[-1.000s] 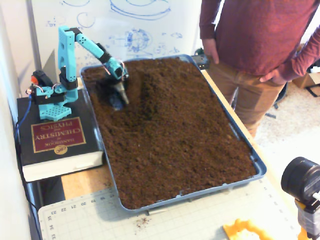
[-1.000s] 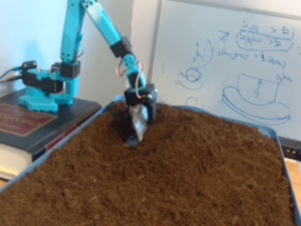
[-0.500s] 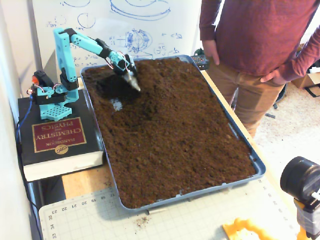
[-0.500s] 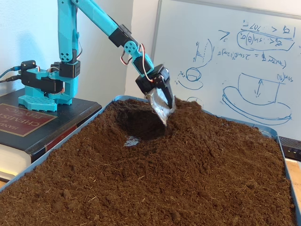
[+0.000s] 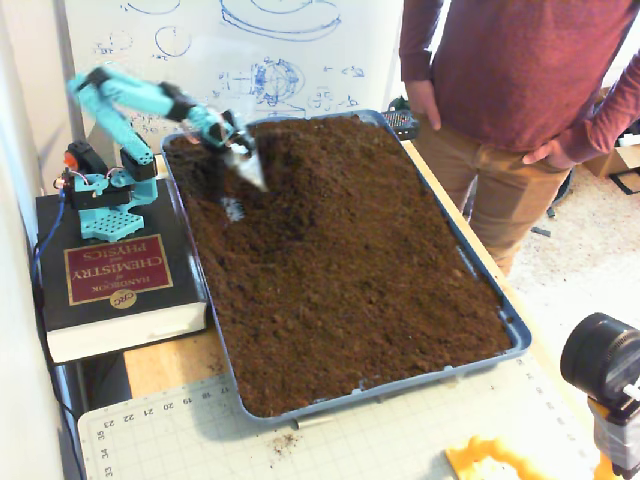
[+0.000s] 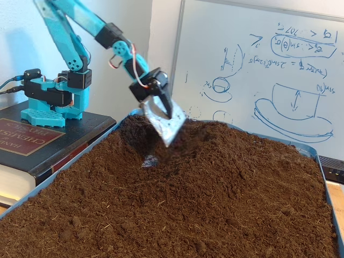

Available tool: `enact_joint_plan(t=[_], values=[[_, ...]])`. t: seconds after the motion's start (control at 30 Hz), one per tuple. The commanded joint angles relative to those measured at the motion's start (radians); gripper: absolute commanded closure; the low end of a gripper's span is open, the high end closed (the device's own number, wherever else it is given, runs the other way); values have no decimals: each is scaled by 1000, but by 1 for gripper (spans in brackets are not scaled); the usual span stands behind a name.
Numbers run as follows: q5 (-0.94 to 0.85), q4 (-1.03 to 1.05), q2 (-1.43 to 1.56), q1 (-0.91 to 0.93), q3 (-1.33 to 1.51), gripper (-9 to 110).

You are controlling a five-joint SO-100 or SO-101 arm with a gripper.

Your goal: Build a berm.

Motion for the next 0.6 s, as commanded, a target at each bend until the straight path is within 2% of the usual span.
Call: enact_joint_plan(t=[0.0, 0.1, 0.2, 0.4, 0.57], values=[[-9, 124, 276, -18, 78, 101], [-55, 275, 380, 18, 107, 101], [-181, 416, 410, 81, 92, 101], [-569, 615, 370, 308, -32, 101], [-899, 650, 141, 535, -186, 101]])
